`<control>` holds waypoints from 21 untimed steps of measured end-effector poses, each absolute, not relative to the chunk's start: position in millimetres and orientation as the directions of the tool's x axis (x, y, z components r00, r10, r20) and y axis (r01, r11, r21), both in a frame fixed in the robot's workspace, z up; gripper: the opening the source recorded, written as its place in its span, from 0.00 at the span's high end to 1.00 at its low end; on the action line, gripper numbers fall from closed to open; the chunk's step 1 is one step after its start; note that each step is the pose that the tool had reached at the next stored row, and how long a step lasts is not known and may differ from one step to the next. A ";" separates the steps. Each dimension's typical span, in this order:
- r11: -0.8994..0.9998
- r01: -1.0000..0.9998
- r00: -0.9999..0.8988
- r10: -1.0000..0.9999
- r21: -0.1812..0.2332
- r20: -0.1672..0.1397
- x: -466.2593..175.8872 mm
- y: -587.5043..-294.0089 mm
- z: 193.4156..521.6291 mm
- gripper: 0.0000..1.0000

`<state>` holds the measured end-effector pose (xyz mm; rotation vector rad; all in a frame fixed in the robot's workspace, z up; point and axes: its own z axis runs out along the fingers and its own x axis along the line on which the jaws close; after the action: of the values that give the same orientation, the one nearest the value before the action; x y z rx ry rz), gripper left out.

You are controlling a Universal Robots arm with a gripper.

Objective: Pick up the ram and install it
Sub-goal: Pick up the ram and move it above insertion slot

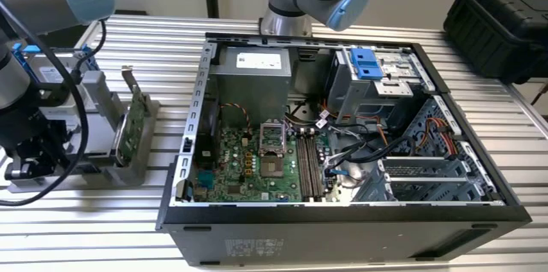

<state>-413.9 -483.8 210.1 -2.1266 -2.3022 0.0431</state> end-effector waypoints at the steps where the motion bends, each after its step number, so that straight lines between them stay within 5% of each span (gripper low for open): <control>1: 0.079 0.997 -0.079 0.997 -0.025 -0.013 -413.9 -483.9 211.5 1.00; 21: 0.079 0.997 -0.079 0.997 -0.025 -0.013 -413.9 -483.9 220.5 1.00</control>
<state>-413.9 -483.9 220.5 -2.1265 -2.3022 0.0432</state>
